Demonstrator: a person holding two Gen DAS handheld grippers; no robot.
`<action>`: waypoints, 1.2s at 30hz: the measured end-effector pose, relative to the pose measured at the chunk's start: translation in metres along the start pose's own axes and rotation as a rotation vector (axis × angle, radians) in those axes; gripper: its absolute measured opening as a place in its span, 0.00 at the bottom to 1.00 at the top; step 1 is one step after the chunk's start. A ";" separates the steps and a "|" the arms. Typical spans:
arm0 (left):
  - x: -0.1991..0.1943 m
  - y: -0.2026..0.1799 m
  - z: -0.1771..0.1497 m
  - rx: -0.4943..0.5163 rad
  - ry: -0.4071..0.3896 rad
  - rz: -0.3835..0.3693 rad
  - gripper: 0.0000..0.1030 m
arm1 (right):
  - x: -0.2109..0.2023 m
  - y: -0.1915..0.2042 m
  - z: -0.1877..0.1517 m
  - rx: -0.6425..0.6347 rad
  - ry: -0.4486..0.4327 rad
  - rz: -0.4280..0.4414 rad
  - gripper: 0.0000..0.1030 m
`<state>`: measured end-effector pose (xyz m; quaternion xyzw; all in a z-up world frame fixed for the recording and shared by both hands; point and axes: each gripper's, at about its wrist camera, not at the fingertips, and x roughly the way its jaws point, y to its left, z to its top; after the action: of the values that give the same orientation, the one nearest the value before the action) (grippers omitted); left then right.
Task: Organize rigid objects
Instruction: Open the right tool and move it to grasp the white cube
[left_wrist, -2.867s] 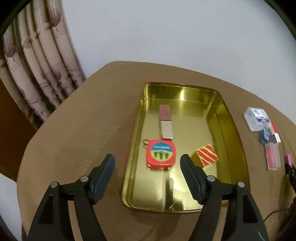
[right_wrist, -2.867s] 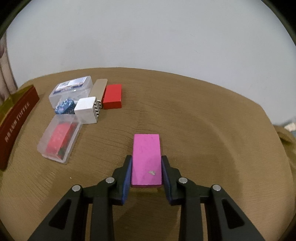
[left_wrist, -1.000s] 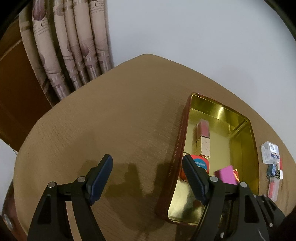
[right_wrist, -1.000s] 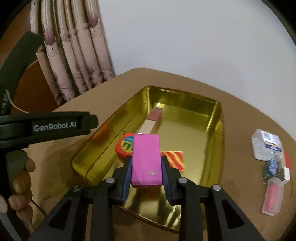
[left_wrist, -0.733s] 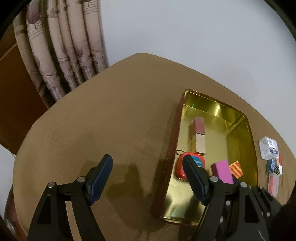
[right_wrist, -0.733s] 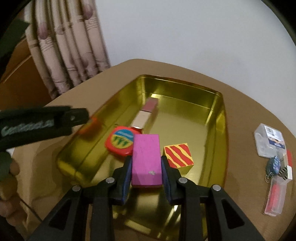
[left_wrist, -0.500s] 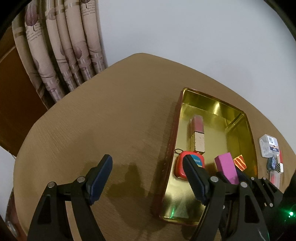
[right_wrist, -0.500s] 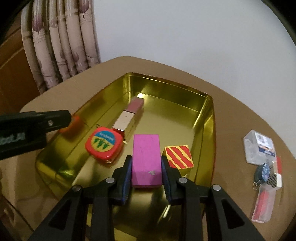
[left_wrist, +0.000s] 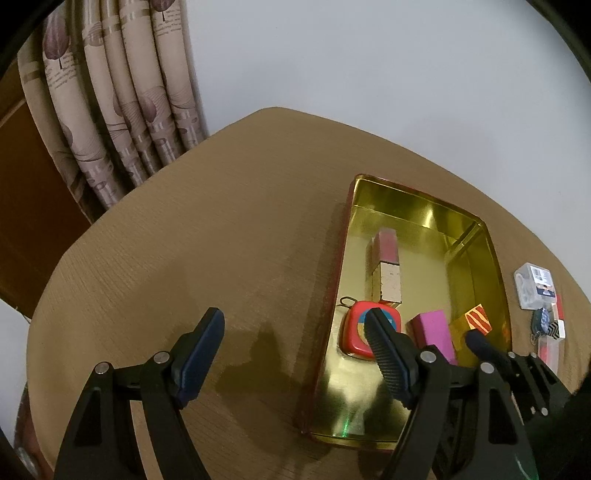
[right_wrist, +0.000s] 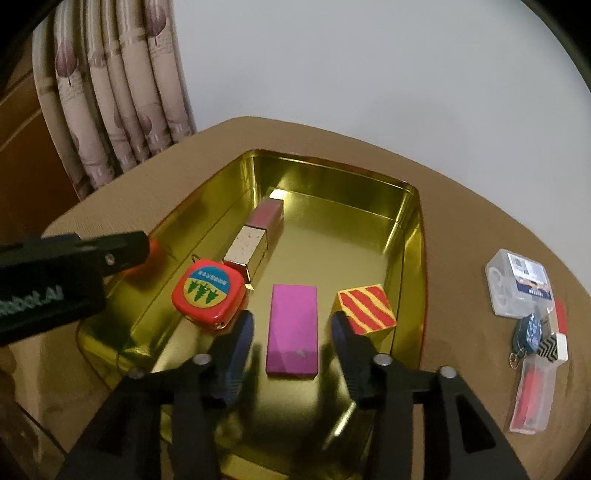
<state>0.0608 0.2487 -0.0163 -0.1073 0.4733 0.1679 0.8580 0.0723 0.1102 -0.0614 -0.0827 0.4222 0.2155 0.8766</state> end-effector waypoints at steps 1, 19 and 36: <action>-0.001 0.000 0.000 0.003 -0.003 -0.002 0.73 | -0.003 -0.001 0.000 0.004 -0.010 0.005 0.47; -0.005 -0.020 -0.011 0.092 -0.019 -0.006 0.74 | -0.085 -0.167 -0.033 0.245 -0.108 -0.225 0.47; -0.008 -0.042 -0.023 0.223 -0.051 -0.014 0.76 | -0.039 -0.251 -0.056 0.352 -0.015 -0.255 0.47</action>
<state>0.0553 0.2003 -0.0207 -0.0101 0.4663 0.1108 0.8776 0.1238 -0.1444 -0.0762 0.0203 0.4330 0.0264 0.9008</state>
